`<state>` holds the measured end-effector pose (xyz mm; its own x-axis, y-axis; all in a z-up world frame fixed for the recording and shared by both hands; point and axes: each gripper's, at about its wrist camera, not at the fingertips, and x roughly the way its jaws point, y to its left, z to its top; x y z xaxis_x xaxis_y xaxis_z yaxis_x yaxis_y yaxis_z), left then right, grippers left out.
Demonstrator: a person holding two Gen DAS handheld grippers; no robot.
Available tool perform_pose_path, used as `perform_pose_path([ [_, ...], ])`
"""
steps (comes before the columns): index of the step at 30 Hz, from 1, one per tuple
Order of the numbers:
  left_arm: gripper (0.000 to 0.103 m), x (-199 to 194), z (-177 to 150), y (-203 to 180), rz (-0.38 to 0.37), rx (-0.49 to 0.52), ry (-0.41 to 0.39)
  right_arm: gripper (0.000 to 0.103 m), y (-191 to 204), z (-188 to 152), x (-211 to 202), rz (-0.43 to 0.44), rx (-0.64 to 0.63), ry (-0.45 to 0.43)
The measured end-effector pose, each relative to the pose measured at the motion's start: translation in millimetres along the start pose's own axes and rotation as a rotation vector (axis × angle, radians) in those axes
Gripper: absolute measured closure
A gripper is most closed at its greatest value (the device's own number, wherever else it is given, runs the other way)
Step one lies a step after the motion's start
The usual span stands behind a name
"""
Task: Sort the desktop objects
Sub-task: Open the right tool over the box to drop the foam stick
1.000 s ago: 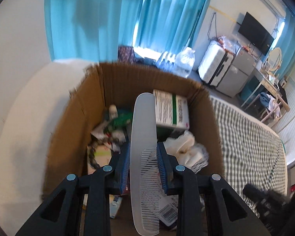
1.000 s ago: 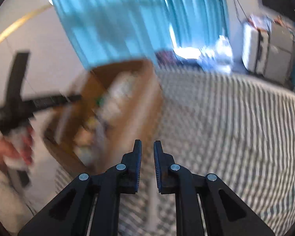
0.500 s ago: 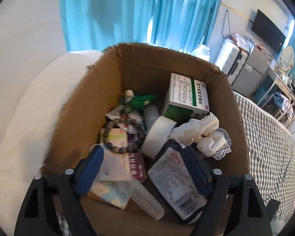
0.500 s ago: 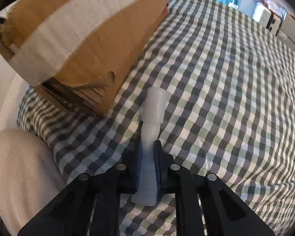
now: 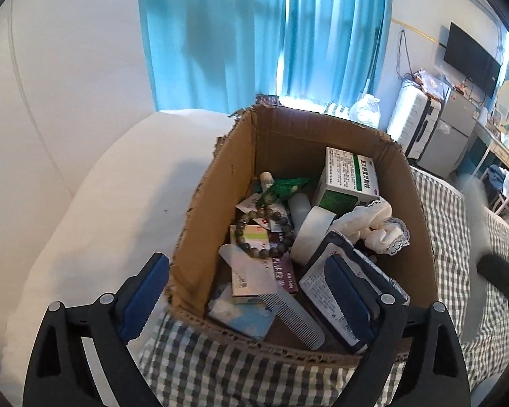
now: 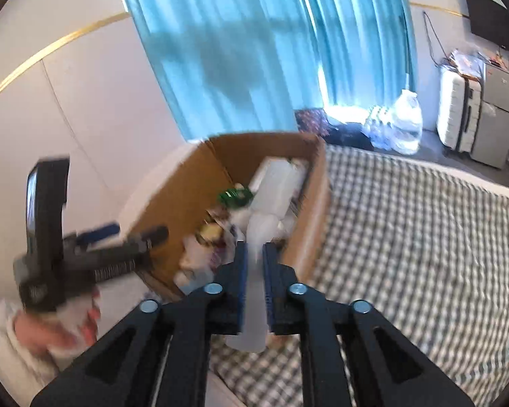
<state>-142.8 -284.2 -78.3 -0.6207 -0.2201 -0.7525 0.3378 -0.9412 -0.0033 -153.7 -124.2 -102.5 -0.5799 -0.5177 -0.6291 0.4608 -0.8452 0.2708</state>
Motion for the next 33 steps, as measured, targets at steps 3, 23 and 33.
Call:
perform_pose_path([
  [3, 0.005, -9, -2, 1, 0.010, 0.014, -0.008, 0.055, 8, 9, 13, -0.003, 0.057, -0.009],
  [23, 0.000, -111, -11, -59, -0.047, 0.096, -0.239, 0.000, -38, -4, -116, -0.362, 0.120, -0.224],
  [33, 0.000, -88, -55, -92, -0.061, 0.131, -0.142, 0.000, -71, -62, -87, -0.391, 0.203, -0.119],
])
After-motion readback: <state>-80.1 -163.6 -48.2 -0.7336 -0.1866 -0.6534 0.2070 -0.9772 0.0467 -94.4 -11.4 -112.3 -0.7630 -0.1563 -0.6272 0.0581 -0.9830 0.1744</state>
